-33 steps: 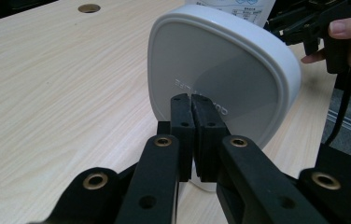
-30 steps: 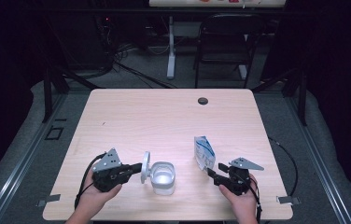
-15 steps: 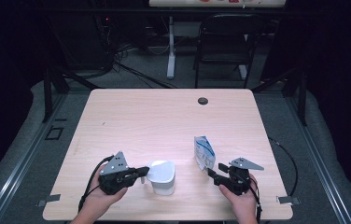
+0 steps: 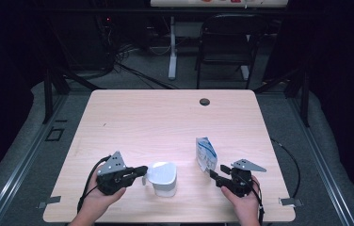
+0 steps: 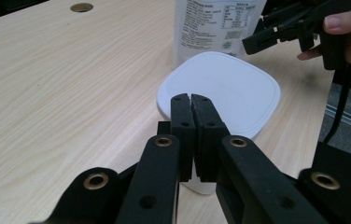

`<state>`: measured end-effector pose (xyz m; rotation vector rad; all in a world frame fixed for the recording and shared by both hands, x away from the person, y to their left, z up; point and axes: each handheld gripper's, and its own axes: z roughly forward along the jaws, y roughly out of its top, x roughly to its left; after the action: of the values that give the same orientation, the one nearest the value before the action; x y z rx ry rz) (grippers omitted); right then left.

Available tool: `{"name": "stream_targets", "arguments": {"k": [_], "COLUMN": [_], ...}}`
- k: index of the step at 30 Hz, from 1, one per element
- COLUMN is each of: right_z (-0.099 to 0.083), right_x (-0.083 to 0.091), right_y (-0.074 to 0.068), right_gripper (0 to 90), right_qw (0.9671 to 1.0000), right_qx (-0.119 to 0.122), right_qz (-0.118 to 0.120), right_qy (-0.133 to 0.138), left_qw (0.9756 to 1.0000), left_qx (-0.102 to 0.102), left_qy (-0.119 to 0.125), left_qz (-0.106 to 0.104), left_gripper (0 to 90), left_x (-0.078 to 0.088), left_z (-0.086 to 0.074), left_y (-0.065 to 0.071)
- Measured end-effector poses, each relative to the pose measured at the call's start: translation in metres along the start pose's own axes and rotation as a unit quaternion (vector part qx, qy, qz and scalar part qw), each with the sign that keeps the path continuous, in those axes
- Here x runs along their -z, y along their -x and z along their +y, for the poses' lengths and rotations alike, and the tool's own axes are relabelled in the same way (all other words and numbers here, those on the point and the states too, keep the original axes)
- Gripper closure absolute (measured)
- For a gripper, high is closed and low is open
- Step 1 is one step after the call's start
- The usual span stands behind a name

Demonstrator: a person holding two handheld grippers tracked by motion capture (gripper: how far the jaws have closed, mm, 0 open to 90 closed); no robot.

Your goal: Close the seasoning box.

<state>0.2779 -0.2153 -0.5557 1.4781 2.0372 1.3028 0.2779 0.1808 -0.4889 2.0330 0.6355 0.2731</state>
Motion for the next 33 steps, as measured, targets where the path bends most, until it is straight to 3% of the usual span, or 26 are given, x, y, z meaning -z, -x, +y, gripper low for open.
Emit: {"name": "stream_targets", "arguments": {"k": [6,19,25,29,33], "right_z": [0.0,0.0,0.001,0.002,0.002], "right_x": [0.001,0.001,0.001,0.002,0.003], "right_y": [0.001,0.0,0.0,0.0,-0.001], "right_gripper": [45.4,45.4,45.4,45.4,45.4], "right_qw": [1.0,1.0,1.0,0.9999,0.9999], "right_qx": [-0.001,0.0,0.002,0.007,0.01], "right_qz": [0.001,0.003,0.007,0.01,0.01], "right_qy": [0.0,0.002,0.001,0.0,-0.003], "left_qw": [0.9998,0.9991,0.9981,0.9973,0.9959], "left_qx": [0.019,0.039,0.055,0.065,0.068], "left_qy": [0.007,0.008,0.016,0.019,0.02], "left_qz": [0.004,0.012,0.024,0.028,0.057], "left_gripper": [86.8,83.2,76.7,67.7,58.4], "left_x": [0.001,0.004,0.006,0.008,0.007], "left_z": [-0.003,-0.008,-0.011,-0.012,-0.015], "left_y": [-0.006,-0.017,-0.023,-0.027,-0.031]}}
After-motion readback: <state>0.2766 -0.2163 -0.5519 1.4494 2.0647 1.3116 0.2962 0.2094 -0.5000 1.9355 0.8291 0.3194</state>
